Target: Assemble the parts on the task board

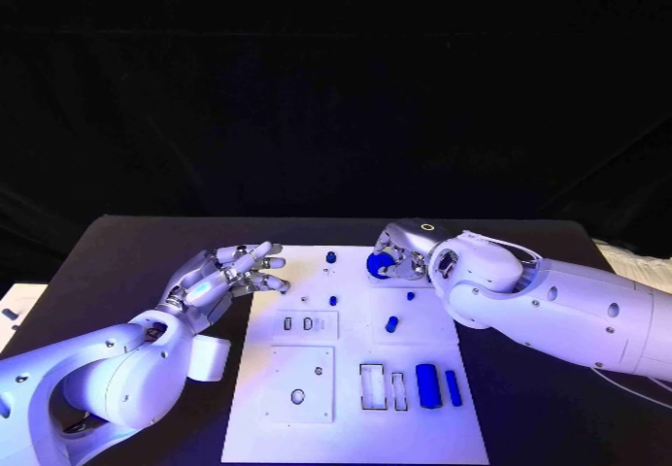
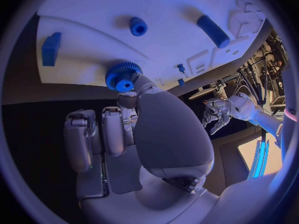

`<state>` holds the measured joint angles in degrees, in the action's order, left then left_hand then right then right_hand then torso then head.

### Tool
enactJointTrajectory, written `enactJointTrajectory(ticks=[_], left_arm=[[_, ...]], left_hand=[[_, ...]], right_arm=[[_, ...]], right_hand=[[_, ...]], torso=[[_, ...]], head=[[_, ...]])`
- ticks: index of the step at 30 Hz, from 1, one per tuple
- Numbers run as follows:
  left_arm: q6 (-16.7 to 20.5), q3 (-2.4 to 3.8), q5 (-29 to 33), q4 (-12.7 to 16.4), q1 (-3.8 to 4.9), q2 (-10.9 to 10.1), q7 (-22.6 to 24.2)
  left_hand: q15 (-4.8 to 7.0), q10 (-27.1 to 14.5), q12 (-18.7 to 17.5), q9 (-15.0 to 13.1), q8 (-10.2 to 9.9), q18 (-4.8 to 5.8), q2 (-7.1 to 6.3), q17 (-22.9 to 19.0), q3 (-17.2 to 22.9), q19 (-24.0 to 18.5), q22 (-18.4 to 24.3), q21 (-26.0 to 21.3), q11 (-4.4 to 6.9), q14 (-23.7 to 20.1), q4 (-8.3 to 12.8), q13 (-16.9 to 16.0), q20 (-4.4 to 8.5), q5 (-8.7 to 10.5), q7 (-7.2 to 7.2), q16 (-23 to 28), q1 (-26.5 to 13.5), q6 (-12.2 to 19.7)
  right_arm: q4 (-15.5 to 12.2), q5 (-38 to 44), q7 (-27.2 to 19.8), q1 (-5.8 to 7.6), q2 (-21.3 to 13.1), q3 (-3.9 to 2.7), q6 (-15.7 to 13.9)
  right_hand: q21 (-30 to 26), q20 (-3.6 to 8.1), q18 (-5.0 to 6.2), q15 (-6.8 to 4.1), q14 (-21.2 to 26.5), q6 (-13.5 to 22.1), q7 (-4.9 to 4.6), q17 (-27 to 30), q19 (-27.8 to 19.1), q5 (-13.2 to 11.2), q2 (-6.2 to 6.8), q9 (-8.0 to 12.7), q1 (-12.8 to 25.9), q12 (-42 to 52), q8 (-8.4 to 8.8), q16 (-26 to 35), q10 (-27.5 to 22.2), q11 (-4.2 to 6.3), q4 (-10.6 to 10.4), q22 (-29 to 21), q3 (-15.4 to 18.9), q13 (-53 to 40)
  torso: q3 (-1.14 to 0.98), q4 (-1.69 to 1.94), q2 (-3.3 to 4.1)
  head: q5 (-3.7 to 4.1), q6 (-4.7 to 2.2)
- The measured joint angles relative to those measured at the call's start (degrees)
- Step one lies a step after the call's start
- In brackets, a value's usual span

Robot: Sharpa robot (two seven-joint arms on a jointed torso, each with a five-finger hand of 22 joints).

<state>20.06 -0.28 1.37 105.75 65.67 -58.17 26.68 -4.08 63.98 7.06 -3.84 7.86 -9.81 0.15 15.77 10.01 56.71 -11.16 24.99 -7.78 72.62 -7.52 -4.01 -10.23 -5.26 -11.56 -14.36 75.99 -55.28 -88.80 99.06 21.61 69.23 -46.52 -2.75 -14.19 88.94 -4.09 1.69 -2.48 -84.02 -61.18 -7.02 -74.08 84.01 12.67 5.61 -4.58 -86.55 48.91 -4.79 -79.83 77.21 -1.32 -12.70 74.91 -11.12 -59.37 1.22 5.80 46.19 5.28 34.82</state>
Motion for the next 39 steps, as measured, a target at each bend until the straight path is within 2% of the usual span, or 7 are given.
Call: enactJointTrajectory(ticks=[4,13,22,32,39], left_arm=[[-0.02,0.0,0.01,0.0,0.0,0.02,-0.01],[-0.07,0.0,0.02,0.06,0.0,0.0,-0.04],[-0.18,0.0,0.03,0.05,0.0,0.14,-0.08],[-0.29,0.0,0.04,0.02,0.0,0.16,-0.18],[-0.34,0.0,0.05,0.04,0.0,0.18,-0.24]], left_hand=[[0.0,0.0,0.0,0.0,0.0,0.0,0.0,0.0,0.0,0.0,0.0,0.0,0.0,0.0,0.0,0.0,0.0,0.0,0.0,0.0,0.0,0.0],[0.0,0.37,0.0,0.0,0.0,0.0,0.0,0.09,0.0,0.0,0.0,0.0,-0.04,0.0,0.0,0.0,0.0,0.0,0.0,0.0,0.0,0.0],[0.0,0.41,0.0,0.0,0.0,0.0,0.0,0.09,0.0,0.0,0.0,0.0,0.0,0.0,0.0,0.0,0.0,0.0,0.0,0.0,0.0,0.0],[0.0,0.41,-0.23,0.0,0.0,0.0,0.0,0.16,0.0,0.0,0.0,0.0,0.0,0.0,0.0,0.0,0.0,0.0,0.0,0.0,0.0,0.0],[0.0,0.41,-0.23,0.0,0.0,-0.01,0.0,0.16,0.0,0.0,0.0,0.0,0.0,0.0,0.0,0.0,0.0,0.0,0.0,0.0,0.0,0.0]], right_arm=[[-0.77,0.26,-0.33,0.13,0.92,-0.03,-1.32],[-1.01,1.71,-1.03,0.15,5.26,0.19,-3.72],[1.8,2.51,-1.84,-0.32,9.84,0.84,-4.58],[4.55,2.68,-2.45,-0.86,12.51,1.19,-4.64],[6.05,2.69,-2.61,-0.86,13.2,1.21,-4.47]], right_hand=[[0.0,0.0,0.0,0.0,0.0,-0.01,0.0,-0.05,0.0,0.43,0.22,0.0,0.22,0.02,-0.01,0.0,0.1,0.09,0.17,0.0,-0.62,-0.28],[0.0,0.0,0.0,0.01,-0.01,-0.04,-0.01,-0.05,0.0,0.65,0.38,0.0,0.38,-0.38,-0.06,0.0,0.29,0.09,0.21,0.04,-0.88,0.07],[-0.01,-0.01,0.0,0.01,-0.01,-0.25,0.05,-0.04,0.0,0.65,0.67,0.0,0.67,-1.05,-0.08,0.0,0.18,0.21,0.07,0.04,-1.16,0.39],[-0.01,-0.01,0.0,0.01,-0.01,-0.52,0.12,0.0,0.0,0.64,0.91,0.0,0.9,-1.36,-0.1,0.01,0.09,0.29,0.13,0.03,-1.42,0.48],[-0.01,-0.01,0.0,0.01,-0.01,-0.64,0.22,0.12,0.0,0.29,1.36,0.0,1.36,-2.47,-0.32,0.01,0.07,0.26,0.04,0.03,-1.97,1.04]], torso=[[0.09,0.03,-0.02],[0.07,0.05,-0.01],[0.02,0.21,0.05],[0.04,0.34,0.12],[0.04,0.37,0.1]], head=[[-0.01,-0.15],[-0.48,-0.25],[-0.94,-0.1],[-1.14,0.03],[-1.21,0.1]])
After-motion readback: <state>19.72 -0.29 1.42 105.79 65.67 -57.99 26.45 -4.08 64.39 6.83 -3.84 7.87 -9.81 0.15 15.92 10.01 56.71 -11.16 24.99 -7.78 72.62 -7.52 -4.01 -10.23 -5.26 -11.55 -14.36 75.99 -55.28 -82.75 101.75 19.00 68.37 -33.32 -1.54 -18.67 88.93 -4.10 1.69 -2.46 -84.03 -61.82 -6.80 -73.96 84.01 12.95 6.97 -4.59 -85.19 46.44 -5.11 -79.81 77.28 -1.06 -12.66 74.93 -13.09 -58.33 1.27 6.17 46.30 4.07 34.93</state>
